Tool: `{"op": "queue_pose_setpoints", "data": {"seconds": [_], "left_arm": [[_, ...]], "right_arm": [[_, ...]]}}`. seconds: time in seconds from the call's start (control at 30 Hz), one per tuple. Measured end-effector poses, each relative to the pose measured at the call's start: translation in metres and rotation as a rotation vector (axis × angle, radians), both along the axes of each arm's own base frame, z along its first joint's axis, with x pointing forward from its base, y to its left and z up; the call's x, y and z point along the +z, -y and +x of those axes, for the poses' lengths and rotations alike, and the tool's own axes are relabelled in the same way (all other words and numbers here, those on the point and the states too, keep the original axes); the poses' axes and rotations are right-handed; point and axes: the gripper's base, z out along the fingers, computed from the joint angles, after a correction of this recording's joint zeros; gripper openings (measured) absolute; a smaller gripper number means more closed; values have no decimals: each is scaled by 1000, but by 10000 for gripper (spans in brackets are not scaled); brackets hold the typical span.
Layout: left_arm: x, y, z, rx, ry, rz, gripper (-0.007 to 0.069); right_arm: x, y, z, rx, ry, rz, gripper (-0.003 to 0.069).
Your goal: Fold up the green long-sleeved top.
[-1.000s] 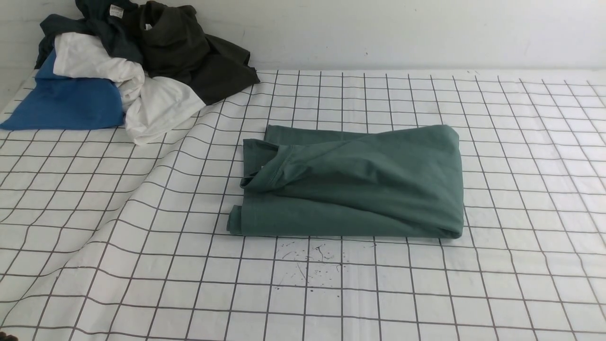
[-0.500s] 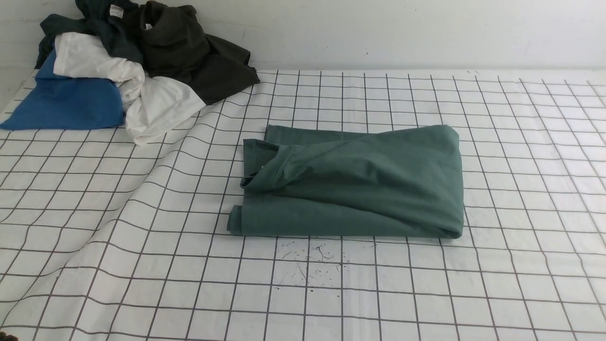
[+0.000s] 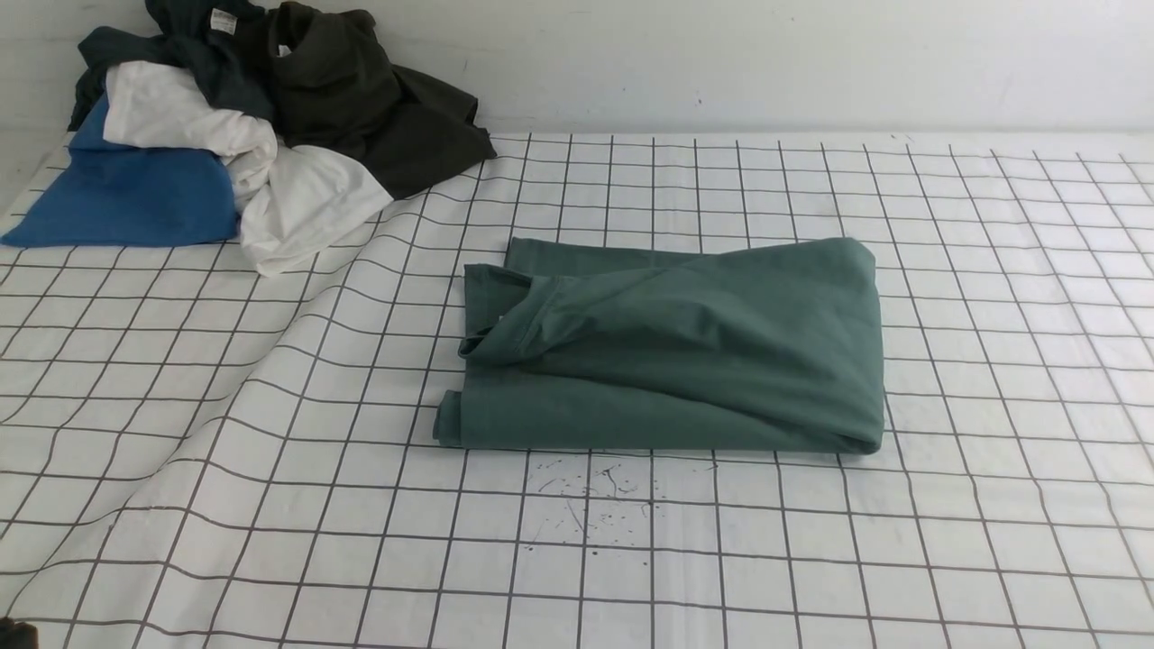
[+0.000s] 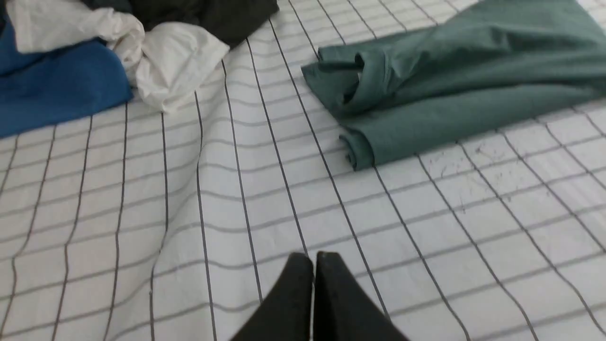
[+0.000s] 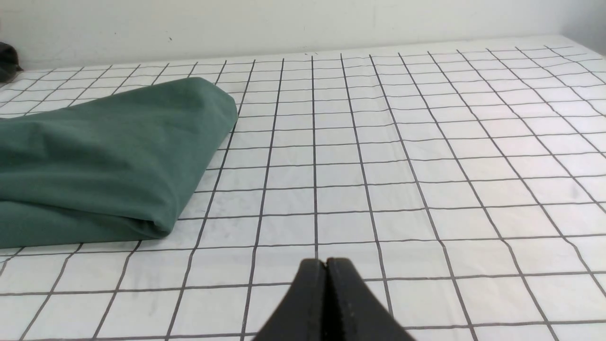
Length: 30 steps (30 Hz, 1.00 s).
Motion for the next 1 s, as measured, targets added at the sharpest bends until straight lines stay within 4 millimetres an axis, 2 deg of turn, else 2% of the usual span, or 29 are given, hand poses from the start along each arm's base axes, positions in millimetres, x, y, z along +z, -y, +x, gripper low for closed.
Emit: {"op": "queue_pose_setpoints", "data": {"seconds": [0.17, 0.2, 0.23, 0.27, 0.53, 0.73, 1.0], "left_arm": [[-17, -11, 13, 162, 158, 9, -8], [-26, -16, 18, 218, 176, 21, -8], [-26, -16, 18, 221, 176, 24, -8], [-39, -21, 23, 281, 180, 39, -8], [-88, -28, 32, 371, 79, -28, -8], [-96, -25, 32, 326, 22, -46, -8], [-96, -24, 32, 289, 19, -19, -8]], "right_arm": [[0, 0, 0, 0, -1, 0, -15], [0, 0, 0, 0, -1, 0, -15], [0, 0, 0, 0, -1, 0, -15], [0, 0, 0, 0, -1, 0, -15], [0, 0, 0, 0, -2, 0, -15], [0, 0, 0, 0, -2, 0, -15], [0, 0, 0, 0, -2, 0, -15]]}}
